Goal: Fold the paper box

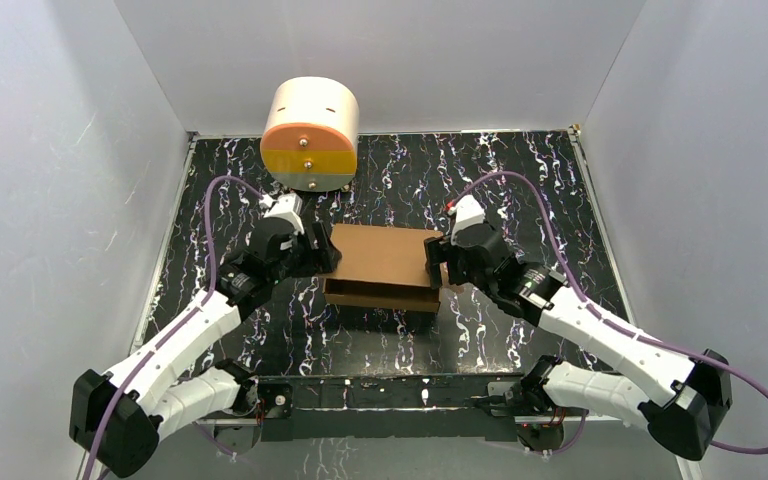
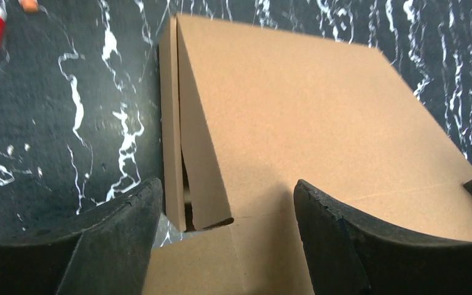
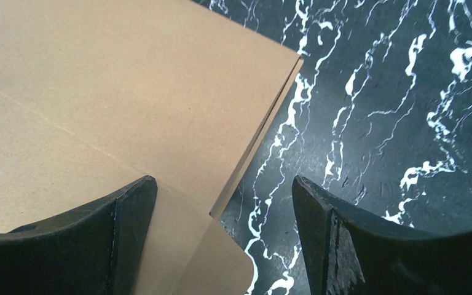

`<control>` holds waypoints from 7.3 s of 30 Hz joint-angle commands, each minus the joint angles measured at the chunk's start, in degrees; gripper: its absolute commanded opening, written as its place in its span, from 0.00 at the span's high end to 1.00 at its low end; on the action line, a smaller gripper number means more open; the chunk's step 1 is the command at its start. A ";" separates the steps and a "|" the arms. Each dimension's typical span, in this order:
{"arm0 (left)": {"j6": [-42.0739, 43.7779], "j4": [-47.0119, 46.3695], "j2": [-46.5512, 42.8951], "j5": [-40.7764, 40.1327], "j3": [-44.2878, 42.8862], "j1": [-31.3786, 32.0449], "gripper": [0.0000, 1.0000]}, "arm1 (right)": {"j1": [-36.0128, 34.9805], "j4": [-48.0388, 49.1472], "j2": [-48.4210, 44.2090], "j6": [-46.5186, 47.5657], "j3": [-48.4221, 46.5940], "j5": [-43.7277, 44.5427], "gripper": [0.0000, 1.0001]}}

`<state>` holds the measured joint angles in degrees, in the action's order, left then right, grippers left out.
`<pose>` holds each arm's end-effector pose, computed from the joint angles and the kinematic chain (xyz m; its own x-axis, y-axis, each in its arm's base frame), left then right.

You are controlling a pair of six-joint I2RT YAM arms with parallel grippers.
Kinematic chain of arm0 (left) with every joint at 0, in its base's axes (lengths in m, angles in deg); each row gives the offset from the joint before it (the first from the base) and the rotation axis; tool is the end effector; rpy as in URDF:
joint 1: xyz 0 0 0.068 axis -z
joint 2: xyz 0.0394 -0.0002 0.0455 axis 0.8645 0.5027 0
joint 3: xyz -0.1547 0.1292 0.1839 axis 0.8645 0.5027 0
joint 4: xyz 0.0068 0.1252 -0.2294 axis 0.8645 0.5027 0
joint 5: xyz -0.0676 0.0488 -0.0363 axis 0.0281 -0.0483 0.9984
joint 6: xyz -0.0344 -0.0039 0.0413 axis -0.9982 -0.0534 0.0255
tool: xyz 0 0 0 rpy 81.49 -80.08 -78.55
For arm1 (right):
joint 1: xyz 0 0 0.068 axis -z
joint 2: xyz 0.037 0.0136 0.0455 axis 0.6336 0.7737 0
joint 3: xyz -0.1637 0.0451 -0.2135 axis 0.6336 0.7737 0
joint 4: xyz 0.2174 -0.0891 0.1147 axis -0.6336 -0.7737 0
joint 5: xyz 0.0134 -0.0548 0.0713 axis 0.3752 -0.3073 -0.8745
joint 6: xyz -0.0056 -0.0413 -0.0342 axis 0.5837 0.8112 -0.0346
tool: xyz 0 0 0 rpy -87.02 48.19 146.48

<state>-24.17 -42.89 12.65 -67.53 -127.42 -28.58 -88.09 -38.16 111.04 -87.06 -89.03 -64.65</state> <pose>0.1951 -0.1149 0.2882 -0.5503 -0.2689 -0.7905 0.1980 0.8777 -0.4364 0.1543 0.1565 0.3017 -0.4669 -0.1350 -0.8740 -0.3804 0.9228 0.0606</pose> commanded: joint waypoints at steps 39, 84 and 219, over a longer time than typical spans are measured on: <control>-11.03 -29.29 2.55 -0.21 26.19 0.13 0.28 | -0.12 26.33 -0.23 -2.61 26.01 2.78 0.20; 11.97 13.30 -35.38 -16.09 6.61 -2.58 0.13 | -34.45 37.03 28.74 56.91 8.17 18.70 0.08; 24.87 11.96 -12.08 4.69 -8.09 -9.81 0.20 | -5.16 -14.33 -2.22 16.78 -13.85 6.93 0.41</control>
<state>-2.05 -29.21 -0.55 -63.69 -132.49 -38.02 -93.77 -55.71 110.06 -69.00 -103.66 -60.46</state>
